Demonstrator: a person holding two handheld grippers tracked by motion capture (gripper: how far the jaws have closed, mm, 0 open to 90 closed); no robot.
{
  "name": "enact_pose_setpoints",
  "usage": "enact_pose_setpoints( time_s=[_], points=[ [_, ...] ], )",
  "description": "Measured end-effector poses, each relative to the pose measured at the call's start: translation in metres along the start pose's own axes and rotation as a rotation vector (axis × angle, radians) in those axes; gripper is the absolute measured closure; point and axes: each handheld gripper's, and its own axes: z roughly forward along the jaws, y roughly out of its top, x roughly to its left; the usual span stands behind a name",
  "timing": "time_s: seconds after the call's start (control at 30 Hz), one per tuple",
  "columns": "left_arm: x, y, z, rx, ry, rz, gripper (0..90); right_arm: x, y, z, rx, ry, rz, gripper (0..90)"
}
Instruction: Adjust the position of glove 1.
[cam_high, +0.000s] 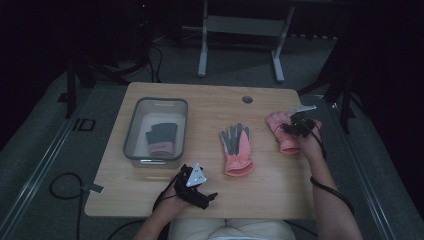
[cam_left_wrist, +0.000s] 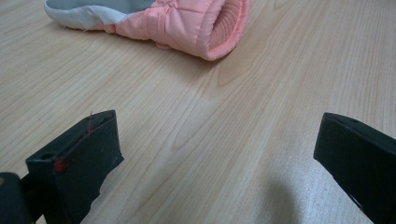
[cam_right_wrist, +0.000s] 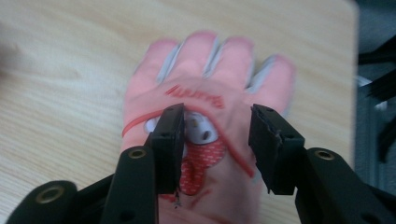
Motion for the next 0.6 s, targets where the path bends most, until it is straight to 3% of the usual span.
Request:
enact_pose_setpoints(
  time_s=[0.17,0.3,0.43,0.6],
  points=[
    [0.001,0.000,0.001,0.007,0.003,0.002,0.2,0.002,-0.003,0.008,0.012,0.012,0.010,67.6],
    [0.001,0.000,0.001,0.004,0.006,0.000,0.2,0.010,-0.004,0.009,0.023,-0.004,0.008,82.9],
    [0.000,0.000,0.001,0.012,0.006,0.012,0.3,0.014,0.003,-0.008,-0.013,-0.015,0.064,84.8],
    [0.000,0.000,0.002,0.012,0.005,0.019,0.2,0.022,0.007,-0.035,-0.069,-0.031,0.073,85.1]
  ],
)
